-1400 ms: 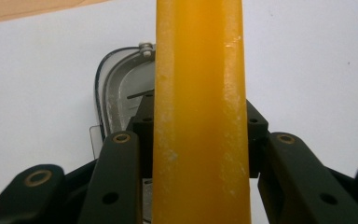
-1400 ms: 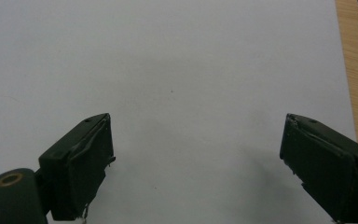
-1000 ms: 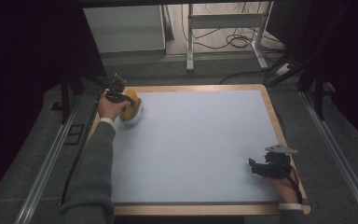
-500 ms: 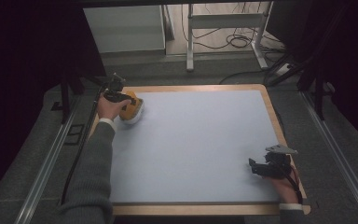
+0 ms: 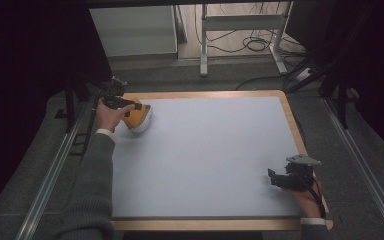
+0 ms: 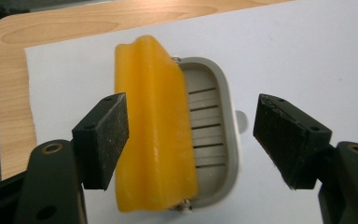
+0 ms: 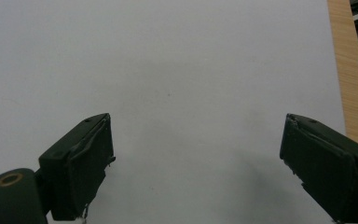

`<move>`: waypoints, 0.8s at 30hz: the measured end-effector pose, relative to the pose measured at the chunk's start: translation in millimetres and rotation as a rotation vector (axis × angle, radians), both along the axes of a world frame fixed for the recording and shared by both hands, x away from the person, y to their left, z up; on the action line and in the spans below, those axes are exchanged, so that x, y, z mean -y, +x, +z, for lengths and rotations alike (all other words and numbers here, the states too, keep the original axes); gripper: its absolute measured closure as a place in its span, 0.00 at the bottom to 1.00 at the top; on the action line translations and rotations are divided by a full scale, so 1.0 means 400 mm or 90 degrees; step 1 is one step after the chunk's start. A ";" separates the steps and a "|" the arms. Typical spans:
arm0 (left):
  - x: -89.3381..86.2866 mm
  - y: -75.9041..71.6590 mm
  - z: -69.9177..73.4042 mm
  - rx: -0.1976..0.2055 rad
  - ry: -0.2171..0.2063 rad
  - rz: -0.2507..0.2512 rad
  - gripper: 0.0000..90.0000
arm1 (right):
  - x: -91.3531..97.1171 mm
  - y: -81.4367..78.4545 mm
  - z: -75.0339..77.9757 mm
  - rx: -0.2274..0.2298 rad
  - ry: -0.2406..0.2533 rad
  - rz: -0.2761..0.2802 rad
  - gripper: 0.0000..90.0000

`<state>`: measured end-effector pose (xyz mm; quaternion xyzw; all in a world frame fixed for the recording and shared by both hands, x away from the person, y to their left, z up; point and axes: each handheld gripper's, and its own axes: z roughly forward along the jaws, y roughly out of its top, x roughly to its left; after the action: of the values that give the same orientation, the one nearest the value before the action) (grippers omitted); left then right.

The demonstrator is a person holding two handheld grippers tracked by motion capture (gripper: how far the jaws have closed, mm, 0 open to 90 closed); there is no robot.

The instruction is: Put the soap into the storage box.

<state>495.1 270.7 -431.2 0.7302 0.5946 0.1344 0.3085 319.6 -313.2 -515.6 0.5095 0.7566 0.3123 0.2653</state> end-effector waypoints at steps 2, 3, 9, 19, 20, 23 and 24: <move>-0.002 -0.016 0.003 0.007 -0.002 -0.010 0.31 | -0.001 0.001 -0.001 0.000 -0.001 0.001 0.11; -0.001 -0.025 0.003 0.009 -0.006 -0.016 0.31 | -0.003 0.001 -0.002 0.000 -0.002 0.005 0.11; 0.007 -0.095 -0.002 0.040 -0.021 -0.067 0.33 | -0.005 0.000 -0.005 -0.002 -0.002 0.006 0.11; 0.043 -0.197 -0.030 0.068 -0.031 -0.130 0.33 | -0.014 -0.006 0.002 0.006 -0.007 0.009 0.11; 0.047 -0.210 -0.038 0.069 -0.035 -0.137 0.33 | -0.014 -0.006 0.002 0.006 -0.007 0.009 0.11; 0.065 -0.259 -0.072 0.068 -0.032 -0.165 0.33 | -0.017 -0.005 0.001 0.005 -0.009 0.009 0.11; 0.065 -0.259 -0.072 0.068 -0.032 -0.165 0.33 | -0.017 -0.005 0.001 0.005 -0.009 0.009 0.11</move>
<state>391.3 244.6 -460.0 0.7848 0.4810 0.1176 0.3727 317.5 -306.5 -515.1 0.5009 0.7614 0.3112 0.2694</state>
